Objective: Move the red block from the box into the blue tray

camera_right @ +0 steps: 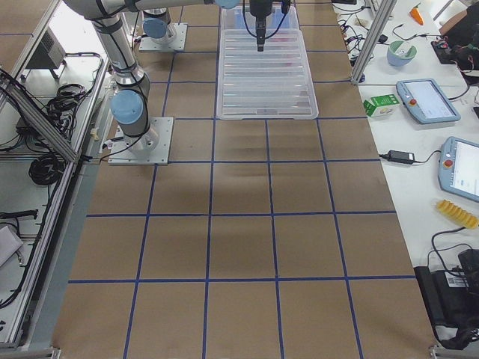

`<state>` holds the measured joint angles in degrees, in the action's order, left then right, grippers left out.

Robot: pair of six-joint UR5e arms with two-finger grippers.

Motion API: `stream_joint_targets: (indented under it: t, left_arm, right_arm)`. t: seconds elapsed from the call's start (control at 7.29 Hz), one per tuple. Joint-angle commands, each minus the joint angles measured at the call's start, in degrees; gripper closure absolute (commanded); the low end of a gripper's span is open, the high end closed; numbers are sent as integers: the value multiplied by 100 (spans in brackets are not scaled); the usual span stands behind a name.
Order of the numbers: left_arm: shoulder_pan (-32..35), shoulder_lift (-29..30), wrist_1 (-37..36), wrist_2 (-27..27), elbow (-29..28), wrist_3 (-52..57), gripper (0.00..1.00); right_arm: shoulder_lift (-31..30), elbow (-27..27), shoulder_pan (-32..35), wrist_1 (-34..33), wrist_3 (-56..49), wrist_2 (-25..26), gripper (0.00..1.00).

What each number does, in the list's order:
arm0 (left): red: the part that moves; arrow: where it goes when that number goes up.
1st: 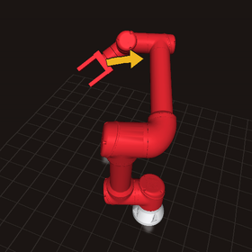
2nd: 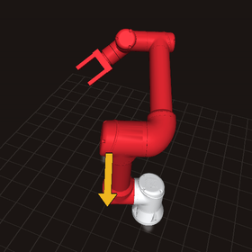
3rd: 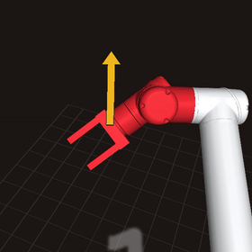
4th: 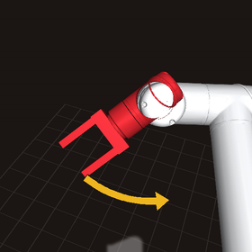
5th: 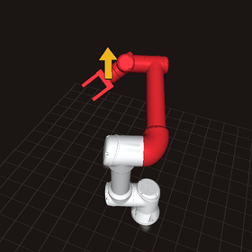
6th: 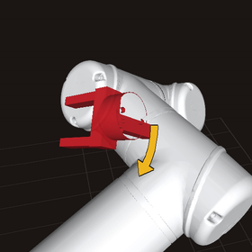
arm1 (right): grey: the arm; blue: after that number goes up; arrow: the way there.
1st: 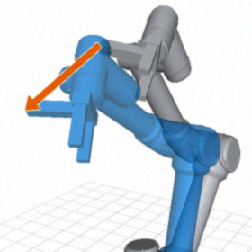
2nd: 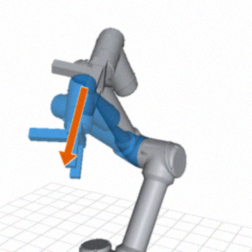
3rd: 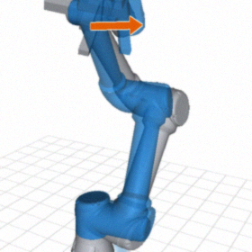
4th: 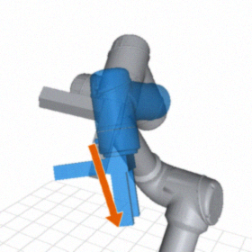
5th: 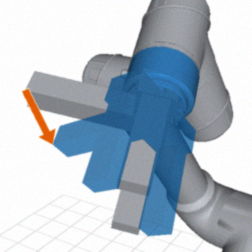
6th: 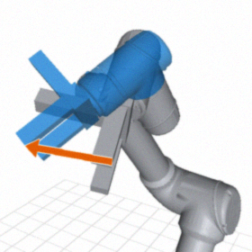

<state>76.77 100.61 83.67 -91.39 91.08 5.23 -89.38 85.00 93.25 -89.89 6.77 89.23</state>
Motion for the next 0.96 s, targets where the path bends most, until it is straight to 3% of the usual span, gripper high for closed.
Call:
stream_joint_targets:
  t: [0.0,0.14,0.41,0.55,0.82]
  left_arm:
    - [-906,186,-43,-187,-3,1974,94]
    - [-1179,361,-201,-169,128,2269,94]
    - [-1585,582,-1392,-143,959,2447,95]
    - [-1586,661,-1859,-151,1234,2448,95]
    - [-1595,863,-1907,101,1350,2430,94]
  right_arm:
    - [8,-10,0,7,-9,6,0]
    - [17,-19,0,-2,-26,-2,0]
    - [95,-1,-541,-11,-1065,23,0]
    - [87,34,-1285,33,-1455,24,0]
    - [218,156,-2666,-55,-3227,6,0]
